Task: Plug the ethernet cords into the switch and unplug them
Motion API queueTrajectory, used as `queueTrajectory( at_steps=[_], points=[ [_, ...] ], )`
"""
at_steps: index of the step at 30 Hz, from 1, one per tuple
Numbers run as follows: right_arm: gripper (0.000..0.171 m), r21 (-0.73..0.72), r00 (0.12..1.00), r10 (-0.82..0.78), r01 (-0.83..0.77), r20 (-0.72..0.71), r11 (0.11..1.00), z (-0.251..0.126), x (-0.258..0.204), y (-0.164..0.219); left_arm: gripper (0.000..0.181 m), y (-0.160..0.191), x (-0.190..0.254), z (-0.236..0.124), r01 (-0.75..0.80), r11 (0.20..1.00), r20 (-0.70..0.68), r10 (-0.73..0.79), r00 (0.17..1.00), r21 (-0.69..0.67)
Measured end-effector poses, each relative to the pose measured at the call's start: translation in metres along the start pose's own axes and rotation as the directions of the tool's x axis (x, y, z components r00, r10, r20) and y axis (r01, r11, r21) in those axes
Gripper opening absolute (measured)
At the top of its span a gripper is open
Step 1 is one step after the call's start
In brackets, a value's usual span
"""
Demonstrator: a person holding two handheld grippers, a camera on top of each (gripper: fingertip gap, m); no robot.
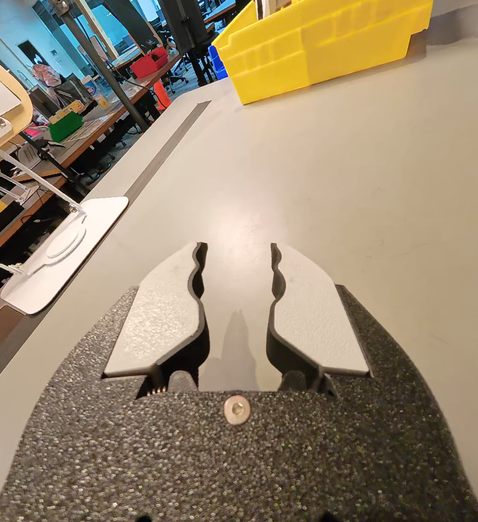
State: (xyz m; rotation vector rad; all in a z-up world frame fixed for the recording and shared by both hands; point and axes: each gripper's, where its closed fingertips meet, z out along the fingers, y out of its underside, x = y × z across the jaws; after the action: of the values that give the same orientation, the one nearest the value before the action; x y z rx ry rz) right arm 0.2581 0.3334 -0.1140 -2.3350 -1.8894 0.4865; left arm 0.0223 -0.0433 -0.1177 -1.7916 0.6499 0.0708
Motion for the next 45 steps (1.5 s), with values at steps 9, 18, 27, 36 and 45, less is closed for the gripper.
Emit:
queueTrajectory(
  at_steps=[9, 18, 27, 36, 45],
  points=[
    [0.031, 0.029, 0.982, 0.162, -0.160, -0.097, 0.987, 0.011, 0.047, 0.004, 0.046, -0.001, 0.000, -0.001, 0.005, 1.000, -0.005, -0.005, 1.000, 0.008],
    [0.046, 0.019, 0.952, 0.140, -0.140, -0.273, 0.990, 0.015, 0.066, 0.012, 0.043, -0.002, 0.000, -0.002, 0.023, 1.000, -0.014, -0.023, 1.000, 0.016],
    [0.044, 0.118, 0.833, 0.105, -0.048, -0.544, 0.992, -0.016, 0.080, 0.008, 0.043, -0.003, -0.002, -0.003, 0.051, 0.998, -0.020, -0.051, 0.999, 0.024],
    [0.052, 0.590, 0.907, 0.181, 0.087, -0.380, 0.802, -0.074, -0.074, 0.023, 0.044, -0.003, -0.006, -0.003, 0.074, 0.997, -0.010, -0.074, 0.997, 0.027],
    [0.075, 0.693, 0.941, 0.165, 0.093, -0.296, 0.715, -0.045, -0.176, 0.091, 0.049, -0.007, -0.021, -0.014, 0.251, 0.965, 0.031, -0.254, 0.967, 0.077]
  ],
)
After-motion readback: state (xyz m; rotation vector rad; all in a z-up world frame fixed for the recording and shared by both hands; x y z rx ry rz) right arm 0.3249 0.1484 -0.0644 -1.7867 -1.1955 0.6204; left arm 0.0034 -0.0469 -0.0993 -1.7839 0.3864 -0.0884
